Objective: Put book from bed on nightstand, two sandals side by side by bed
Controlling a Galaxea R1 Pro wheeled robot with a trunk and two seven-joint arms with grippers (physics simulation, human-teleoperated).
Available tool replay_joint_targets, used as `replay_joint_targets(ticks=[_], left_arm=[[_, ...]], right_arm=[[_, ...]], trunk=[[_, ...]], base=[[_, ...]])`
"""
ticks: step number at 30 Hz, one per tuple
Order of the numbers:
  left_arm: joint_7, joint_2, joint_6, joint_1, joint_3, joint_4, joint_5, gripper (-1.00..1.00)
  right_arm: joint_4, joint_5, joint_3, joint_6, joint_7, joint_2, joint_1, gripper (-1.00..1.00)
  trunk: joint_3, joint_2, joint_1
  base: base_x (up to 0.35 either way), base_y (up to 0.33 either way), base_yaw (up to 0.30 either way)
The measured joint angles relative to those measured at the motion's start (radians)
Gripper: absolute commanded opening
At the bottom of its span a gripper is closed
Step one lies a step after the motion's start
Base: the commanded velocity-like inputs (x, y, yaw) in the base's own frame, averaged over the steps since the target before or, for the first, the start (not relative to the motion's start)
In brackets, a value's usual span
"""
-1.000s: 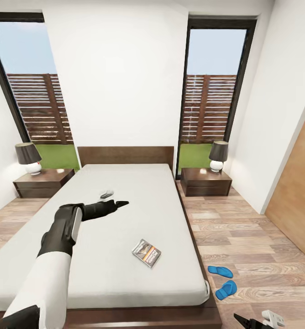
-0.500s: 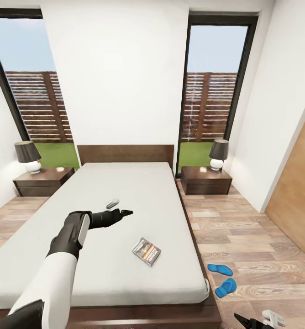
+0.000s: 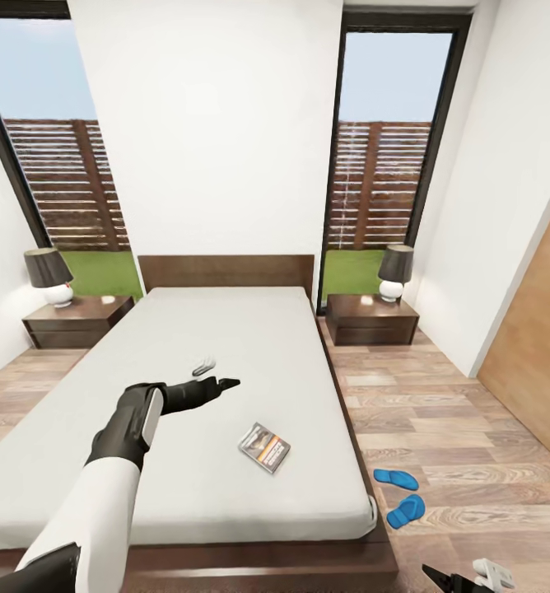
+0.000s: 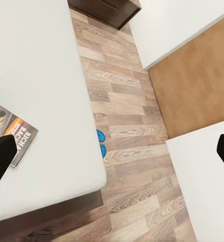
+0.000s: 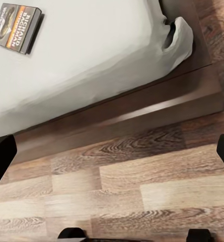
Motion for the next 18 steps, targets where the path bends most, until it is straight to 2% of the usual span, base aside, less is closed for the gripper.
replay_joint_targets(ticks=[5,8,18], left_arm=[[0.000,-0.002,-0.006,0.002,-0.005,0.048,-0.002,1.00],[0.000,-0.002,-0.039,0.002,-0.005,0.068,-0.001,1.00],[-0.002,-0.002,-0.067,0.002,-0.005,0.080,0.000,1.00]], right_arm=[[0.000,0.000,0.000,0.000,0.000,0.000,0.000,1.00],[0.000,0.000,0.000,0.000,0.000,0.000,0.000,1.00],[0.000,-0.001,-0.001,0.000,0.000,-0.001,0.000,1.00]], trunk=[[-0.008,0.000,0.000],[-0.013,0.000,0.000],[-0.028,0.000,0.000]], base=[[0.139,-0.043,0.000],[0.198,-0.080,0.000],[0.030,-0.012,0.000]])
